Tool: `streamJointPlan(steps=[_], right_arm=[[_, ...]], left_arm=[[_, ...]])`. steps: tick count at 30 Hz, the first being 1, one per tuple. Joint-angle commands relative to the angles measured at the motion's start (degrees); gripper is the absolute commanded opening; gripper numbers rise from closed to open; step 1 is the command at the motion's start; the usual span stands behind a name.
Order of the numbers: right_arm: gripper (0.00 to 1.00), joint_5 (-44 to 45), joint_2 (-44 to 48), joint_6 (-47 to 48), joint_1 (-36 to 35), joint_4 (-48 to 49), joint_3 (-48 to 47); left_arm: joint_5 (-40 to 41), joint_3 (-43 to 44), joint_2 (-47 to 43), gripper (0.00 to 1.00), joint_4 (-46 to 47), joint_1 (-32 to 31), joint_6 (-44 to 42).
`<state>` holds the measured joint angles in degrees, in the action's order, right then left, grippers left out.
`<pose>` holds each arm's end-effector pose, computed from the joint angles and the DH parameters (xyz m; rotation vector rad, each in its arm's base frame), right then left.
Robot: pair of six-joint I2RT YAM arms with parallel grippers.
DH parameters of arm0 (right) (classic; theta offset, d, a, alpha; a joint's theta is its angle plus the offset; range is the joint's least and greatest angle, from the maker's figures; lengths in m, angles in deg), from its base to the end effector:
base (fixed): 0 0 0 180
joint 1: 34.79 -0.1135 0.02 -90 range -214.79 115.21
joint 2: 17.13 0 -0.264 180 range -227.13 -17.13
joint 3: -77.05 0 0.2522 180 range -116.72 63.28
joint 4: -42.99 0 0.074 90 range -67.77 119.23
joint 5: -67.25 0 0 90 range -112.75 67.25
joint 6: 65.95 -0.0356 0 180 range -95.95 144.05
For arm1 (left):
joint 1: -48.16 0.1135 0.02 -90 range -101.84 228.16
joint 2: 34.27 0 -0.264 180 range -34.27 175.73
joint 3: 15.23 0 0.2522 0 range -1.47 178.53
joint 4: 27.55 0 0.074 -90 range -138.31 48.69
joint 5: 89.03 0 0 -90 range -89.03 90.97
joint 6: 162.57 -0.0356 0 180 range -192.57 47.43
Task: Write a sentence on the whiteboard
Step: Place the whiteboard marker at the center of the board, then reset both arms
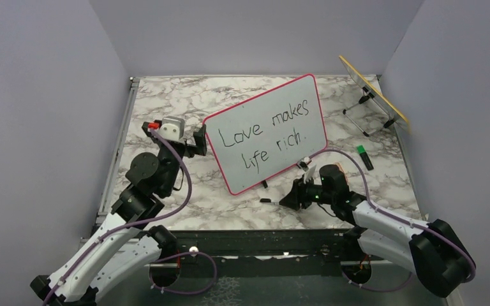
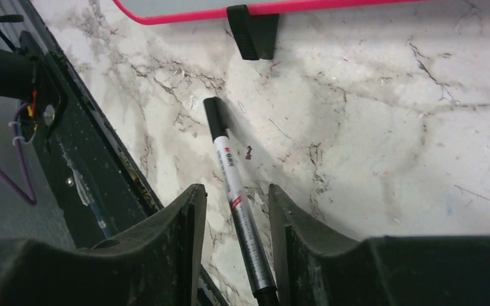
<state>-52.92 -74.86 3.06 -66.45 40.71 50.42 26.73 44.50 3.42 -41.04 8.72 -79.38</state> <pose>0.1459 0.1110 0.1488 -0.5337 2.2065 1.0794 0.1255 -0.0832 0.3853 0.2064 1.4233 -0.1485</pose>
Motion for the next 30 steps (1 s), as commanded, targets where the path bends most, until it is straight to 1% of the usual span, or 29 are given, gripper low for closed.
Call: streamJointPlan(steps=[1, 5, 7, 8, 12, 13, 15, 19, 22, 24, 25, 27, 30], right_arm=[[0.49, 5.9, 3.3, -1.7, 0.1, 0.6, 1.3], [0.55, 10.9, 9.4, -2.3, 0.1, -4.4, 0.7], [0.63, 15.2, 14.0, -2.7, 0.1, -8.6, -0.6], [0.64, 17.9, 16.6, -2.4, 0.1, -10.8, -1.5], [0.74, 32.2, 26.2, -1.8, 0.0, -21.9, -7.6], [0.80, 35.7, 28.3, -0.7, 0.0, -23.7, -9.4], [0.88, 42.2, 31.8, 2.6, 0.0, -26.4, -12.9], [0.92, 55.3, 36.9, 6.0, 0.0, -31.4, -20.7], [0.94, 62.2, 39.5, 10.5, 0.0, -31.8, -24.6], [0.98, 66.4, 41.7, 14.0, 0.0, -30.5, -25.3], [1.00, 68.3, 42.9, 15.8, 0.0, -29.4, -25.1], [1.00, 70.8, 45.6, 18.9, 0.0, -26.4, -23.9], [1.00, 72.4, 49.3, 21.4, 0.0, -22.4, -21.0]], left_arm=[[6.5, -3.6, -7.3, 0.99, -3.2, 0.3, 5.0], [8.6, -5.8, -13.4, 0.99, -7.7, 0.3, 9.2], [9.7, -6.0, -16.0, 0.99, -10.1, 0.3, 10.6], [10.1, -5.9, -17.3, 0.99, -11.5, 0.3, 11.3], [11.2, -6.0, -21.7, 0.99, -15.4, 0.3, 12.5], [11.7, -6.1, -22.9, 0.99, -15.9, 0.3, 12.9], [11.6, -6.4, -25.3, 0.99, -16.3, 0.3, 13.0], [12.7, -6.8, -29.6, 0.99, -17.0, 0.3, 15.3], [12.7, -6.9, -32.7, 0.99, -17.5, 0.3, 15.9], [12.9, -7.2, -34.9, 0.99, -17.7, 0.3, 16.0], [13.0, -7.5, -35.9, 0.99, -17.8, 0.3, 16.0], [13.0, -8.1, -37.5, 0.99, -18.2, 0.3, 16.1], [12.4, -8.2, -36.9, 0.99, -19.1, 0.4, 15.3]])
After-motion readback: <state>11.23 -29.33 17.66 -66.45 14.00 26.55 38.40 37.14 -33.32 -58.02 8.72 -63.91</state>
